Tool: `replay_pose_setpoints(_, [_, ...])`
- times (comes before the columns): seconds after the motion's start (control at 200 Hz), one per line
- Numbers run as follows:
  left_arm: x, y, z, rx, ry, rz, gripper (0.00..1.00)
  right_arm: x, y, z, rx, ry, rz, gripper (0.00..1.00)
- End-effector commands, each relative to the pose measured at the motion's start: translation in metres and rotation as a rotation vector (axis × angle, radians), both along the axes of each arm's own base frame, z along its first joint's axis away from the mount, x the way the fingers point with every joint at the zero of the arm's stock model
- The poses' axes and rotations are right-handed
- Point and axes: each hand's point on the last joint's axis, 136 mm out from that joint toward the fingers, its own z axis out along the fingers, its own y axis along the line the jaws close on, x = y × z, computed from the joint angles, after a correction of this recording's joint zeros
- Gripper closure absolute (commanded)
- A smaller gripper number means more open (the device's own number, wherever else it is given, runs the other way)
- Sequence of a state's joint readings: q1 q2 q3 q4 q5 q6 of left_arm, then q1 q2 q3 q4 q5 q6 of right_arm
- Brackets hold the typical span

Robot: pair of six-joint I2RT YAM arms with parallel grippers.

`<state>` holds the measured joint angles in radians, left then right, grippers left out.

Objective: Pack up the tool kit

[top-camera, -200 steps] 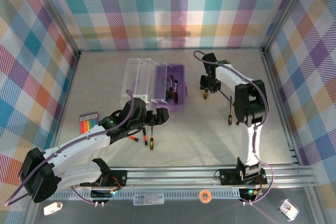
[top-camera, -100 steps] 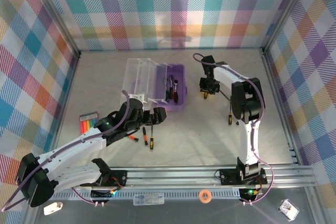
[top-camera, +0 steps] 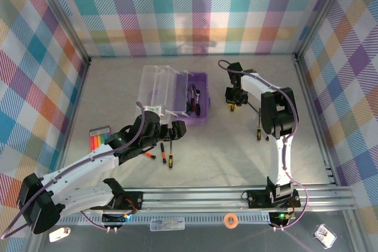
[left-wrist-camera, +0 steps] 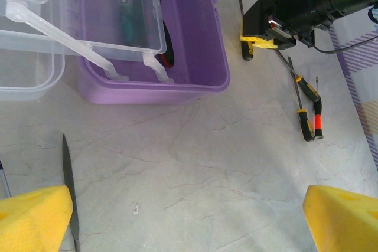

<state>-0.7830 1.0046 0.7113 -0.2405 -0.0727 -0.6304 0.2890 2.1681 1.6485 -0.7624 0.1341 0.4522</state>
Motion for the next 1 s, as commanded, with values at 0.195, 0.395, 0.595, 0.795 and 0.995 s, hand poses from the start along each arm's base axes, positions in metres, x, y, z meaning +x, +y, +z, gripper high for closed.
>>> replay_pose_setpoints(0.195, [-0.001, 0.022, 0.015, 0.078, -0.041, 0.055, 0.0, -0.001, 0.008, 0.01, 0.044, -0.026, 0.008, 0.81])
replay_pose_setpoints(0.395, [0.0, 0.034, 0.014, 0.111, -0.046, 0.1, 0.0, -0.001, 0.008, 0.019, 0.051, -0.043, 0.011, 0.81])
replay_pose_setpoints(0.595, [-0.001, 0.038, 0.014, 0.119, -0.047, 0.116, 0.0, -0.001, 0.009, 0.027, 0.059, -0.06, 0.013, 0.81])
replay_pose_setpoints(0.795, [0.001, 0.056, 0.016, 0.16, -0.055, 0.194, 0.0, -0.002, 0.015, 0.047, 0.077, -0.105, 0.023, 0.82])
replay_pose_setpoints(0.995, [0.006, 0.088, 0.015, 0.244, -0.075, 0.317, 0.0, -0.008, 0.047, 0.078, 0.159, -0.154, 0.083, 0.82])
